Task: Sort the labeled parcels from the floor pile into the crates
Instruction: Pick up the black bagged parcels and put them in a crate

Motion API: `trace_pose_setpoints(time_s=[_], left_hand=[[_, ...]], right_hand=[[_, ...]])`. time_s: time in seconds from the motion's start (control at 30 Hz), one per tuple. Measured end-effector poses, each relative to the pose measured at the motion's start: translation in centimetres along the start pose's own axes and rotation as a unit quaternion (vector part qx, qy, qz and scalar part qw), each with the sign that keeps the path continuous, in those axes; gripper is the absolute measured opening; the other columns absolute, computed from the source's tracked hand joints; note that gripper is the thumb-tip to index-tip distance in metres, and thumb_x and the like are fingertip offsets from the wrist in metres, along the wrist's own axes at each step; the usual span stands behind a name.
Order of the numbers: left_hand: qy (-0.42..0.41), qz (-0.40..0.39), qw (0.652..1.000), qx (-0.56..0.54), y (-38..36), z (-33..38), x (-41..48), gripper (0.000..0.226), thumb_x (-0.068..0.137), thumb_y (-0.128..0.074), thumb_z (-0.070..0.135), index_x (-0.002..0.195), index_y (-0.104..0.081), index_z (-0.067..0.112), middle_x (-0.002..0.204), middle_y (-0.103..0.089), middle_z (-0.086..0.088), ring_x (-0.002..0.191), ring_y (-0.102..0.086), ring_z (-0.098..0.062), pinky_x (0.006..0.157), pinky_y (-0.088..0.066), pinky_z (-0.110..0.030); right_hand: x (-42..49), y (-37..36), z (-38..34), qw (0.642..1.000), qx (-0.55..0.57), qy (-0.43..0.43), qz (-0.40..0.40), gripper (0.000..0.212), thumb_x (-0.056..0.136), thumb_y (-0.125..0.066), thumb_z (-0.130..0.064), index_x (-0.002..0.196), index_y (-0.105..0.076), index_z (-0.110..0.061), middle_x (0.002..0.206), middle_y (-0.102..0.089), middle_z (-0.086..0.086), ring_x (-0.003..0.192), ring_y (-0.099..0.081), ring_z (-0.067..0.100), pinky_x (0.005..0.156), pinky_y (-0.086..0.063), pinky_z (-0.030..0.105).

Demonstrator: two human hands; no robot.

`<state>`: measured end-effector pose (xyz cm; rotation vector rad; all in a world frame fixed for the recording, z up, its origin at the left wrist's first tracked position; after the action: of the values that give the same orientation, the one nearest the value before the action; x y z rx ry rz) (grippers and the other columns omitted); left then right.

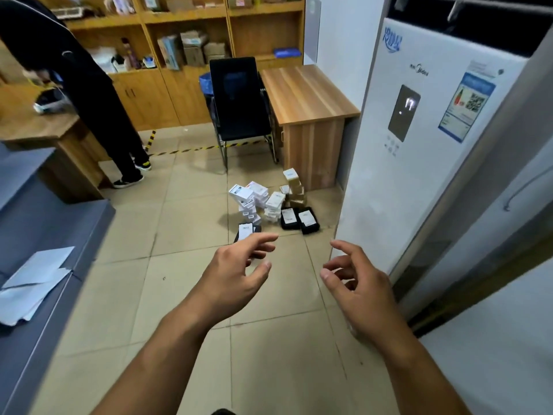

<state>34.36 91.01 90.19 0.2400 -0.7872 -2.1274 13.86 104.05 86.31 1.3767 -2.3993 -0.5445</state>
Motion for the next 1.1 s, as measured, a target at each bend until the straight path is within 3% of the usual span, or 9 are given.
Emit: trace_pose_setpoints(time_s=[0.2,0.5,0.57,0.67,0.8,1.1], left_hand=[[0.006,-0.001,1.000,-0.005,1.4,-3.5,7.6,0.044,0.095,-0.063,0.014,0.132,-0.060,0.037,0.114,-0.070,0.017,0.109,-0.064,-0.002,0.097,-0.053,-0.029],[0.017,0.020,0.998,-0.063,6.2,-13.8,23.4,0.041,0.092,-0.063,0.016,0.129,-0.063,0.034,0.110,-0.070,0.015,0.105,-0.065,-0.005,0.093,-0.055,-0.029],[0.031,0.034,0.996,-0.080,7.7,-17.1,28.7,0.039,0.090,-0.062,0.018,0.127,-0.064,0.032,0.107,-0.071,0.015,0.103,-0.066,-0.005,0.095,-0.055,-0.032],[0.051,0.050,0.991,-0.114,9.5,-20.4,35.6,0.040,0.092,-0.063,0.006,0.125,-0.066,0.028,0.106,-0.072,0.013,0.103,-0.067,-0.002,0.099,-0.054,-0.033],[0.060,0.025,0.990,-0.128,10.4,-23.3,43.4,0.040,0.091,-0.063,0.008,0.125,-0.066,0.029,0.107,-0.072,0.012,0.102,-0.067,-0.003,0.100,-0.054,-0.036],[0.075,-0.003,0.990,-0.122,7.6,-28.2,56.3,0.041,0.091,-0.064,0.004,0.127,-0.065,0.024,0.109,-0.071,0.011,0.103,-0.066,0.000,0.098,-0.051,-0.021]], right_hand=[[8.8,-2.7,0.2,0.999,-0.016,0.007,-0.031,0.050,0.093,-0.068,-0.042,0.138,-0.045,-0.047,0.107,-0.066,-0.022,0.099,-0.061,-0.009,0.075,-0.053,0.008],[25.2,-9.3,-0.6,0.998,-0.057,0.021,-0.026,0.053,0.092,-0.073,-0.031,0.138,-0.049,-0.041,0.101,-0.069,-0.013,0.092,-0.067,0.004,0.077,-0.058,0.024],[30.1,-10.7,-0.6,0.996,-0.087,0.010,-0.028,0.053,0.091,-0.073,-0.031,0.138,-0.051,-0.040,0.100,-0.069,-0.014,0.093,-0.067,0.003,0.078,-0.057,0.023],[36.9,-11.4,-1.2,0.991,-0.132,0.011,-0.030,0.055,0.090,-0.075,-0.030,0.140,-0.051,-0.038,0.101,-0.067,-0.017,0.095,-0.065,0.001,0.077,-0.057,0.021],[44.9,-12.1,-1.1,0.988,-0.156,-0.012,-0.007,0.054,0.090,-0.074,-0.033,0.139,-0.052,-0.036,0.103,-0.066,-0.018,0.100,-0.064,-0.002,0.079,-0.057,0.019],[58.3,-16.1,5.4,0.989,-0.148,-0.030,-0.003,0.055,0.088,-0.076,-0.031,0.139,-0.055,-0.030,0.116,-0.062,-0.012,0.108,-0.060,0.003,0.090,-0.054,0.027]])
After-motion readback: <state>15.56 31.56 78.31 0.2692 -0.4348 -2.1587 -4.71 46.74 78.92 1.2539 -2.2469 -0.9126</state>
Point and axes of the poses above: each hand's wrist, its own x-axis towards the middle knuckle, its own y-axis out of the back of the hand, z = x × y, the point moved 1 cm from there along x, towards the middle knuckle
